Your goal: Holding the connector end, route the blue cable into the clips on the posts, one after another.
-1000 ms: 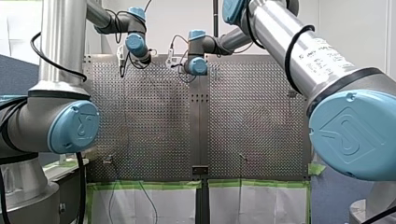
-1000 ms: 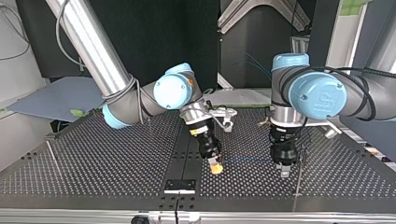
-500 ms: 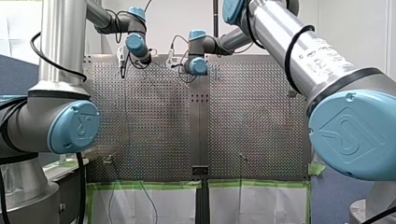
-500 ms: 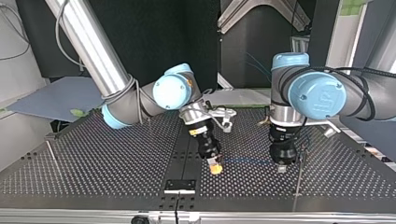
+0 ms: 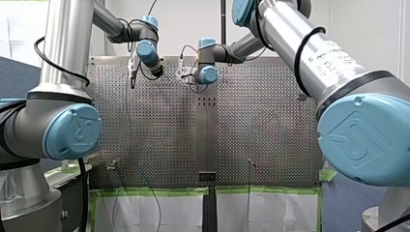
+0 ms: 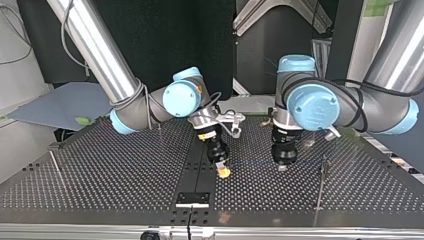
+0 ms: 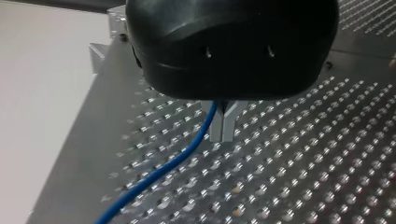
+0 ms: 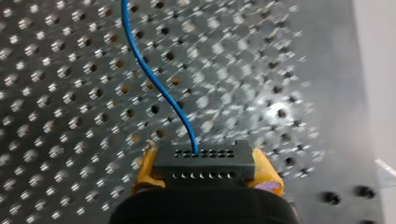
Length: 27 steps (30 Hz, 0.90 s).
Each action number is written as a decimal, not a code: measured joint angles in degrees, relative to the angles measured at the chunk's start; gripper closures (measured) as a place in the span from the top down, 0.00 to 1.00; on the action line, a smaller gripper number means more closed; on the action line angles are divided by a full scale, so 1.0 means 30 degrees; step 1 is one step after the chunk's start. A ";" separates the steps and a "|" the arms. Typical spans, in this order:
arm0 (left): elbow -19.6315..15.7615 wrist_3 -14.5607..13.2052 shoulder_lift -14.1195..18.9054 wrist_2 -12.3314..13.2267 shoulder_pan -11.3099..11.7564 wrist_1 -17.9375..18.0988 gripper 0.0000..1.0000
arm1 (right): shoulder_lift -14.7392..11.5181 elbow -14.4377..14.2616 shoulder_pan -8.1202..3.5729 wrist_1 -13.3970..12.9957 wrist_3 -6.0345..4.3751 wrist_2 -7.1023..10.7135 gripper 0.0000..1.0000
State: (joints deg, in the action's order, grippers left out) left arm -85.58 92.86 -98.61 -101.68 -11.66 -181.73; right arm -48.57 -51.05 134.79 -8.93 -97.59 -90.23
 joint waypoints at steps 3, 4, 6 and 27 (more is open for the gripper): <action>0.0000 0.0044 -0.0253 -0.0442 -0.0306 0.0051 0.00 | 0.0000 -0.0435 -0.0099 0.0000 0.0012 0.0002 0.00; 0.0000 0.0043 -0.0358 -0.0596 -0.0397 0.0053 0.00 | 0.0000 -0.0603 -0.0131 -0.0005 0.0016 0.0001 0.00; -0.0005 0.0058 -0.0627 -0.0903 -0.0618 0.0025 0.00 | 0.0001 -0.0868 -0.0179 -0.0006 0.0023 -0.0001 0.00; -0.0970 0.0168 -0.3135 -0.2687 -0.2536 0.1492 0.00 | 0.0023 -0.4112 -0.1108 -0.0093 0.0548 -0.0460 0.00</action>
State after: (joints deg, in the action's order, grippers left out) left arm -88.49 93.37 -108.01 -109.74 -19.27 -177.26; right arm -48.50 -63.38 131.47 -9.21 -95.94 -91.61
